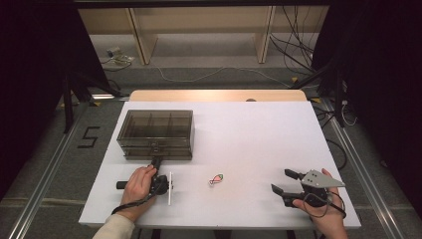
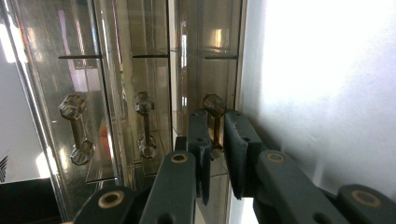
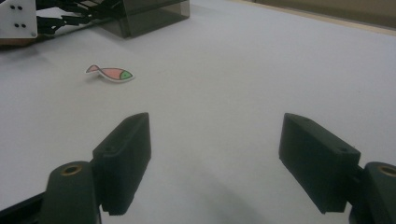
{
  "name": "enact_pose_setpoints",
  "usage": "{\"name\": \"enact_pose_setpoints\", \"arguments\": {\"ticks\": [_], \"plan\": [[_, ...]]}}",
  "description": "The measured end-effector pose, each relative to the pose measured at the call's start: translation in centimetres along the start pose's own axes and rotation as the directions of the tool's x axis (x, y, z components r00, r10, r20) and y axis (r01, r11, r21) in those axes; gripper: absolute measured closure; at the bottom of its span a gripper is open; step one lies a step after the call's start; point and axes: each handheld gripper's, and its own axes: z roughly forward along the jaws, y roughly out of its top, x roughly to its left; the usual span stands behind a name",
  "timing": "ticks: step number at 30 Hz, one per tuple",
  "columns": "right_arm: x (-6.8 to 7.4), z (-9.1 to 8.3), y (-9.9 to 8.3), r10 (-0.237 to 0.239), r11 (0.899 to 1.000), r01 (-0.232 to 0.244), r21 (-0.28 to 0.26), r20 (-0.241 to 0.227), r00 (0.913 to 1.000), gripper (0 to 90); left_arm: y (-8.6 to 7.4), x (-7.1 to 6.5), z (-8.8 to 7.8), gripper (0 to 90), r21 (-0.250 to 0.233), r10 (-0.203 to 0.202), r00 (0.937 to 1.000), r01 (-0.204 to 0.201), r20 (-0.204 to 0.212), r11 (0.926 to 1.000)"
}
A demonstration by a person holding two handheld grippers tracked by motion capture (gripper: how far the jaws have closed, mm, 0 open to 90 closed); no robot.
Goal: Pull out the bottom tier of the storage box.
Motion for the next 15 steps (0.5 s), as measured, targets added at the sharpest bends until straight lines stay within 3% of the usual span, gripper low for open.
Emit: {"name": "enact_pose_setpoints", "arguments": {"ticks": [15], "plan": [[0.01,0.04,0.02,-0.003,1.0,0.003,-0.001,-0.002,1.0,25.8,-0.1,-0.22,-0.64,81.0,-0.008,-0.001,1.0,0.001,0.002,1.0]]}}
